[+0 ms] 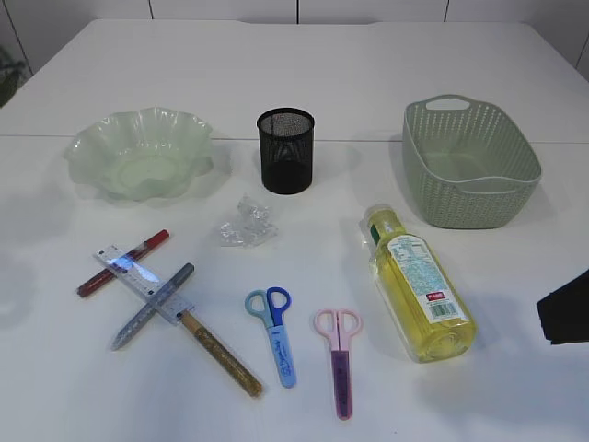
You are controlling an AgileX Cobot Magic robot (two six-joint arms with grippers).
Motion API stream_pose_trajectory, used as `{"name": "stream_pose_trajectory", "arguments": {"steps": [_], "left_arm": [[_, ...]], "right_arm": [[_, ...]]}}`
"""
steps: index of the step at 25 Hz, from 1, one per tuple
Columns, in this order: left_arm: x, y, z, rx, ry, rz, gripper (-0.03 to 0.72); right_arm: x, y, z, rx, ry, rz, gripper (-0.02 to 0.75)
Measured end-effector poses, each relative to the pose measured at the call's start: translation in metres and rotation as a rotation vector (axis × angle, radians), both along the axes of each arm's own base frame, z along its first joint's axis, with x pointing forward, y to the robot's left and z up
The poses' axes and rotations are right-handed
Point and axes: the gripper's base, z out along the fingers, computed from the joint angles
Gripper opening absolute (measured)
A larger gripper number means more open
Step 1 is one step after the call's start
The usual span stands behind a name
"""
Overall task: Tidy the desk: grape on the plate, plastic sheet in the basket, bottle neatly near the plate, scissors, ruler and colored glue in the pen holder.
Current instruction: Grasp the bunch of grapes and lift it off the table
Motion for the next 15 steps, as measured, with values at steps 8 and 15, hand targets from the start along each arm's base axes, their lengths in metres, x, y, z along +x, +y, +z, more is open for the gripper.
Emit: {"name": "stream_pose_trajectory", "arguments": {"steps": [8, 15], "left_arm": [[0.058, -0.008, -0.002, 0.002, -0.103, -0.015, 0.123], [0.123, -0.016, -0.016, 0.040, -0.238, -0.050, 0.123]], "right_arm": [[0.000, 0.000, 0.000, 0.000, -0.002, -0.001, 0.563], [0.000, 0.000, 0.000, 0.000, -0.003, -0.002, 0.563]]}}
